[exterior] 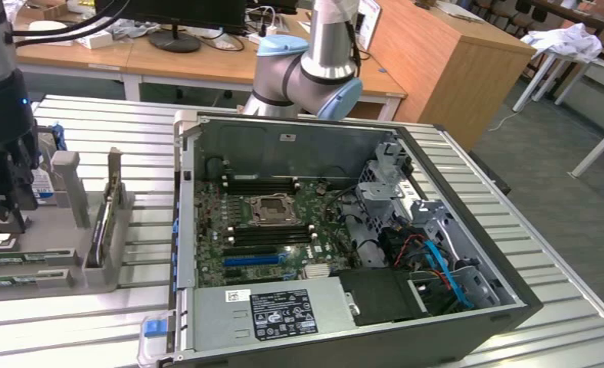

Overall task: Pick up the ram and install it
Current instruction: 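Pick up the ram and move it above insertion slot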

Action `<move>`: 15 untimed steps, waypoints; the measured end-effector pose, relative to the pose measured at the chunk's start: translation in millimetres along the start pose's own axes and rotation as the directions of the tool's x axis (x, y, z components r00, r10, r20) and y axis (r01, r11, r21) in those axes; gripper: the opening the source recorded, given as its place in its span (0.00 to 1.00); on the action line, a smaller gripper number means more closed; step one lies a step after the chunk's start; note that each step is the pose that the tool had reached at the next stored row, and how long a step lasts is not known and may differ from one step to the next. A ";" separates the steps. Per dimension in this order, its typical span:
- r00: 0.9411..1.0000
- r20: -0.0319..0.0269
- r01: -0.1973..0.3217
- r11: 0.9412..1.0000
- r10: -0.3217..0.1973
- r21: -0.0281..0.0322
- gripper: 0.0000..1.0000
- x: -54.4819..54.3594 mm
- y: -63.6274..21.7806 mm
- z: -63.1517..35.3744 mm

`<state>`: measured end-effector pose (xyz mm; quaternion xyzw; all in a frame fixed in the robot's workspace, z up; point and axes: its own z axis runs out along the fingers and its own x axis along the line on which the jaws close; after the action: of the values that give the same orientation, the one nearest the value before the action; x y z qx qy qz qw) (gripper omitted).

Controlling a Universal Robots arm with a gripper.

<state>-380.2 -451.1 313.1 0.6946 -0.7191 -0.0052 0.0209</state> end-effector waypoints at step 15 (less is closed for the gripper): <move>1.000 0.000 0.000 1.000 0.000 0.000 0.41 -1.1 -12.6 27.0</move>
<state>-368.5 -451.0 285.6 0.6946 -0.7191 -0.0052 0.0208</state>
